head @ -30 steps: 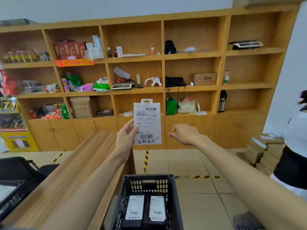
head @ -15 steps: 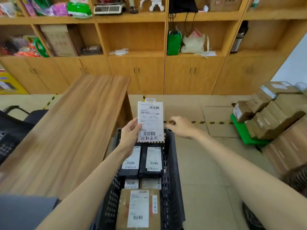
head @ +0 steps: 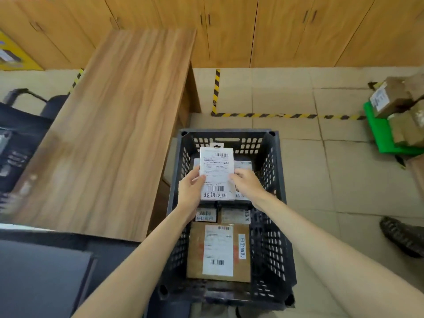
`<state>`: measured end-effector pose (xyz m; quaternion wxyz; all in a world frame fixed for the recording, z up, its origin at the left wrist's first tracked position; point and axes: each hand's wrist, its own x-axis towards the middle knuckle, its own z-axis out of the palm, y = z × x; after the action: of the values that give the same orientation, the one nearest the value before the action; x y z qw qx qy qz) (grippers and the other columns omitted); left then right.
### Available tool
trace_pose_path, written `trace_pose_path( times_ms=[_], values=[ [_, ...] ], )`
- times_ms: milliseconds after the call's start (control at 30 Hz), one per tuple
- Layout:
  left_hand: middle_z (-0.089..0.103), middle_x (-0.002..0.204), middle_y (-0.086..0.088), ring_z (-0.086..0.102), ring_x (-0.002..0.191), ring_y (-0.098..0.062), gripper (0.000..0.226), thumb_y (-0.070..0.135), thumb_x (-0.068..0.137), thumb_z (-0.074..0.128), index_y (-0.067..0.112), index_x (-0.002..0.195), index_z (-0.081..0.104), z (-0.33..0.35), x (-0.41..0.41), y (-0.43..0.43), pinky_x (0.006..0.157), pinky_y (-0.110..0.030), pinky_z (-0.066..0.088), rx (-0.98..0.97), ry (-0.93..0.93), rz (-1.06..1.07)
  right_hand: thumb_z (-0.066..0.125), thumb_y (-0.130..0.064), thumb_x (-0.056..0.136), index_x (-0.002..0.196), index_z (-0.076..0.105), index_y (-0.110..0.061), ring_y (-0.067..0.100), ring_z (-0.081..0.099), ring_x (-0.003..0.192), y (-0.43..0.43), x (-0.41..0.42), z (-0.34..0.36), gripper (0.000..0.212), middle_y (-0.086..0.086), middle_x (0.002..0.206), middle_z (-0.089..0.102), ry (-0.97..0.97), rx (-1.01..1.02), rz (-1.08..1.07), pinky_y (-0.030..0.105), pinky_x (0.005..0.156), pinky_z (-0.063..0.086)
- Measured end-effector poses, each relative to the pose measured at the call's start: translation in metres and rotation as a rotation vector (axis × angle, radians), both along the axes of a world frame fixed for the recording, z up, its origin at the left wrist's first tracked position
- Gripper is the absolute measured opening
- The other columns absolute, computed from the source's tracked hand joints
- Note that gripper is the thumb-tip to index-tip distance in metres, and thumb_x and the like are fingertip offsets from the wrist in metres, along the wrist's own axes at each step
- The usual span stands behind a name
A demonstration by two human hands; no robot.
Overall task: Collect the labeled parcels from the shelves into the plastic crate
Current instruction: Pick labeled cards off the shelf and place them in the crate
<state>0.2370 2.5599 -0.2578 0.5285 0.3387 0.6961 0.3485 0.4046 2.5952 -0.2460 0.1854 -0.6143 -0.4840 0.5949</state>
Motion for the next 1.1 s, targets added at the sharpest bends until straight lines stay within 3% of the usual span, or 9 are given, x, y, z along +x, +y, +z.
trace_pose_path(
  times_ms=[67,167,267,333,633,767,867,1000,1100],
  values=[
    [0.073,0.11,0.014,0.074,0.092,-0.005,0.025,0.019,0.104,0.055,0.034,0.122,0.064,-0.019,-0.011,0.009,0.065,-0.021,0.059,-0.025,0.064,-0.027,0.046,-0.023,0.1,0.112,0.065,-0.001,0.025,0.067,0.103,0.003,-0.014,-0.02,0.032,0.011,0.117,0.07,-0.03,-0.021,-0.046,0.044,0.09,0.056],
    [0.065,0.126,0.001,0.074,0.093,-0.01,0.024,0.03,0.104,0.052,0.031,0.125,0.064,-0.055,-0.027,0.025,0.067,-0.024,0.061,-0.046,0.203,-0.088,0.046,-0.026,0.1,0.108,0.062,0.006,0.033,0.064,0.099,0.01,-0.033,-0.042,0.036,0.023,0.115,0.066,-0.058,-0.044,-0.09,0.04,0.08,0.051],
    [0.066,0.123,-0.004,0.073,0.09,-0.015,0.023,0.03,0.106,0.043,0.026,0.119,0.061,-0.073,-0.031,0.043,0.063,-0.023,0.057,-0.031,0.231,-0.103,0.046,-0.027,0.102,0.111,0.062,0.002,0.019,0.062,0.098,0.025,-0.047,-0.063,0.033,0.011,0.108,0.067,-0.053,-0.062,-0.129,0.034,0.088,0.049],
    [0.067,0.122,-0.003,0.072,0.095,-0.016,0.025,0.027,0.107,0.04,0.021,0.124,0.058,-0.08,-0.03,0.055,0.07,-0.03,0.061,-0.04,0.178,-0.082,0.046,-0.026,0.103,0.113,0.062,-0.006,0.005,0.056,0.087,0.037,-0.055,-0.072,0.027,-0.002,0.099,0.061,-0.042,-0.07,-0.14,0.021,0.078,0.046],
    [0.068,0.123,-0.009,0.069,0.108,-0.033,0.047,0.04,0.103,0.042,0.013,0.142,0.045,-0.094,-0.035,0.079,0.087,-0.054,0.059,-0.163,0.121,-0.006,0.045,-0.028,0.104,0.121,0.06,-0.001,0.019,0.058,0.11,0.066,-0.073,-0.09,0.036,0.006,0.114,0.063,-0.11,-0.106,-0.111,0.021,0.076,0.043],
    [0.058,0.14,-0.001,0.064,0.118,-0.017,0.043,0.029,0.109,0.04,0.018,0.15,0.04,-0.054,-0.034,0.08,0.09,-0.029,0.054,-0.064,0.212,-0.077,0.046,-0.027,0.102,0.118,0.061,-0.001,0.026,0.057,0.114,0.075,-0.069,-0.062,0.034,0.012,0.119,0.062,-0.217,0.004,0.005,0.039,0.096,0.042],
    [0.051,0.148,-0.003,0.048,0.136,-0.018,0.045,0.025,0.109,0.041,0.011,0.151,0.04,-0.007,-0.04,0.082,0.104,-0.027,0.036,0.025,0.345,-0.145,0.044,-0.029,0.101,0.111,0.063,-0.011,0.02,0.058,0.103,0.09,-0.065,-0.016,0.028,0.0,0.109,0.063,-0.312,0.159,0.167,0.04,0.093,0.045],
    [0.061,0.131,-0.002,0.057,0.121,-0.019,0.038,0.029,0.107,0.045,0.008,0.138,0.055,0.078,-0.056,0.08,0.099,-0.03,0.042,0.144,0.545,-0.284,0.045,-0.035,0.102,0.107,0.062,-0.014,0.021,0.062,0.087,0.108,-0.064,0.067,0.027,0.004,0.097,0.066,-0.445,0.436,0.406,0.042,0.081,0.054],
    [0.058,0.139,-0.004,0.053,0.128,-0.023,0.043,0.041,0.107,0.041,0.018,0.14,0.054,0.146,-0.079,0.066,0.105,-0.038,0.043,0.181,0.845,-0.37,0.043,-0.035,0.103,0.102,0.062,-0.009,0.027,0.059,0.089,0.115,-0.074,0.13,0.032,0.009,0.098,0.063,-0.55,0.674,0.64,0.045,0.078,0.053]
  ],
)
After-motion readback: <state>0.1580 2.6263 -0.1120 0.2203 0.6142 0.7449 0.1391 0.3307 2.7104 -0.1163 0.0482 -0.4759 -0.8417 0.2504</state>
